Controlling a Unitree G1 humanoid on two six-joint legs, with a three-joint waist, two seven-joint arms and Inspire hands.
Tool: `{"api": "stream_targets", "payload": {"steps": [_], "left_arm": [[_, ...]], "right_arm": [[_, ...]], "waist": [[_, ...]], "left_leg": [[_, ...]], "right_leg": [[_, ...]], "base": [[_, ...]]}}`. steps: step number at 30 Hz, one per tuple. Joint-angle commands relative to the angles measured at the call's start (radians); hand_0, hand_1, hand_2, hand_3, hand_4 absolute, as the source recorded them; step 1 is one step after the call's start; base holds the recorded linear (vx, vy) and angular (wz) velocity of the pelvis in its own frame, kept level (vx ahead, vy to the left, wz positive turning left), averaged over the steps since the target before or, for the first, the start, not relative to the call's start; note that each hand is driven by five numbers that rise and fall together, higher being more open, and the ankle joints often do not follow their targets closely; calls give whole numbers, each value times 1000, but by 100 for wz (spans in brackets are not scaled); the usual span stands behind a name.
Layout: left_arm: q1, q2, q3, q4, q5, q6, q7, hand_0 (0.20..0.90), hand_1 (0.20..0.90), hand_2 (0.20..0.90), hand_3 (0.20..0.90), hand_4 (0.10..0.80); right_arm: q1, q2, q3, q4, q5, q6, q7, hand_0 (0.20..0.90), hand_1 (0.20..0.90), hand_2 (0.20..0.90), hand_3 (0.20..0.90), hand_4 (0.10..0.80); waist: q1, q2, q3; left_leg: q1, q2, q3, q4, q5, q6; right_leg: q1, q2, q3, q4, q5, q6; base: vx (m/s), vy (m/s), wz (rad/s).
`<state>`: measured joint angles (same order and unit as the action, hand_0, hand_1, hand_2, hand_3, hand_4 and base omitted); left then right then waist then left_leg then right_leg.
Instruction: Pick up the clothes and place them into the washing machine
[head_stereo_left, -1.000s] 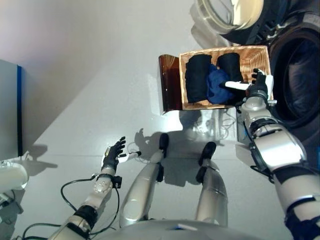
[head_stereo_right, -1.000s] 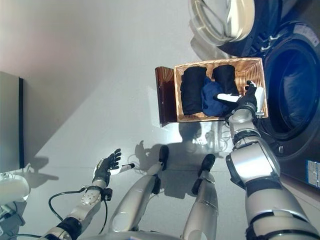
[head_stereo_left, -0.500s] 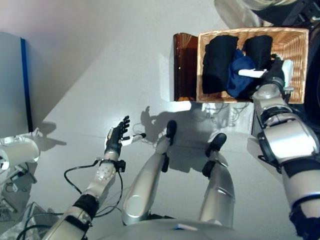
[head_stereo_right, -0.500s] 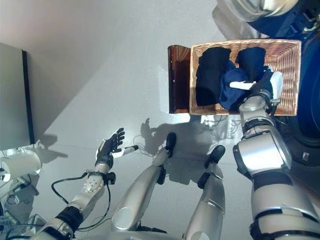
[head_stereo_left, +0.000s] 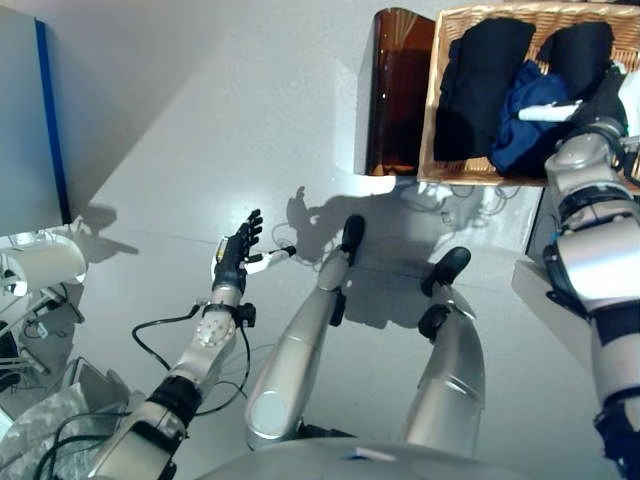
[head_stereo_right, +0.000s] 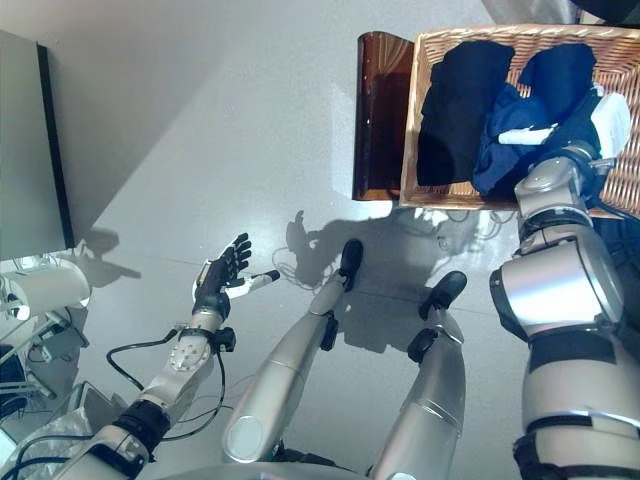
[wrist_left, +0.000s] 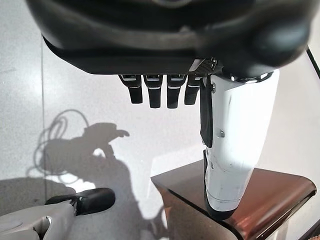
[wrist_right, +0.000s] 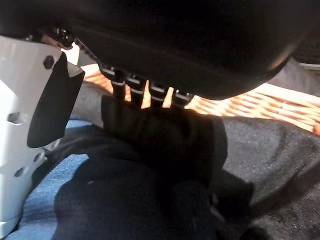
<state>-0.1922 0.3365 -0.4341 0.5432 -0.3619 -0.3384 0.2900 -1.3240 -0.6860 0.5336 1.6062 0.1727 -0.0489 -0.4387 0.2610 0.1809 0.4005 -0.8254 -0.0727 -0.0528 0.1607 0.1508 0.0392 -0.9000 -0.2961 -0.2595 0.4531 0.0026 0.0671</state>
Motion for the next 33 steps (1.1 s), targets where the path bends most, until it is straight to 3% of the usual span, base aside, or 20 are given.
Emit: {"api": "stream_targets", "payload": {"steps": [1,2,3,21,33], "left_arm": [[27,61,57,-67,-3,-70,43,900,900,900,900,800],[28,61,60,-70,-2,-70,45,900,900,900,900,800],[30,61,62,-74,-1,-68,44,900,900,900,900,800],[62,66,63,-48,9,-53,17,900,900,900,900,800],[95,67,59,21,15,-39,-10,900,900,900,900,800]], "right_arm": [[-87,-43,126,-3,-66,-7,-25,540,540,540,540,543],[-87,-37,124,-1,-68,-6,-26,230,230,230,230,322],[-84,-34,125,4,-75,-1,-26,200,200,200,200,300],[-31,-15,68,6,-67,9,-31,200,200,200,200,300],[20,-56,15,-32,-26,-18,-47,200,200,200,200,300]], "waist": [[28,20,-10],[31,20,-13],[32,21,-15],[23,28,-41],[-7,23,-96]], "left_leg": [[-84,-4,45,108,-95,-78],[-82,-5,44,107,-95,-77],[-80,-5,44,104,-94,-77],[3,1,56,77,-95,-74],[153,7,73,12,-88,-80]], "right_leg": [[49,3,30,-16,-24,8],[50,3,31,-15,-25,8],[52,3,30,-14,-28,7],[120,13,45,-44,-19,10],[273,21,53,-141,10,23]], "base": [[0,0,0],[0,0,0],[0,0,0],[3,-3,-1],[28,-6,-8]]}}
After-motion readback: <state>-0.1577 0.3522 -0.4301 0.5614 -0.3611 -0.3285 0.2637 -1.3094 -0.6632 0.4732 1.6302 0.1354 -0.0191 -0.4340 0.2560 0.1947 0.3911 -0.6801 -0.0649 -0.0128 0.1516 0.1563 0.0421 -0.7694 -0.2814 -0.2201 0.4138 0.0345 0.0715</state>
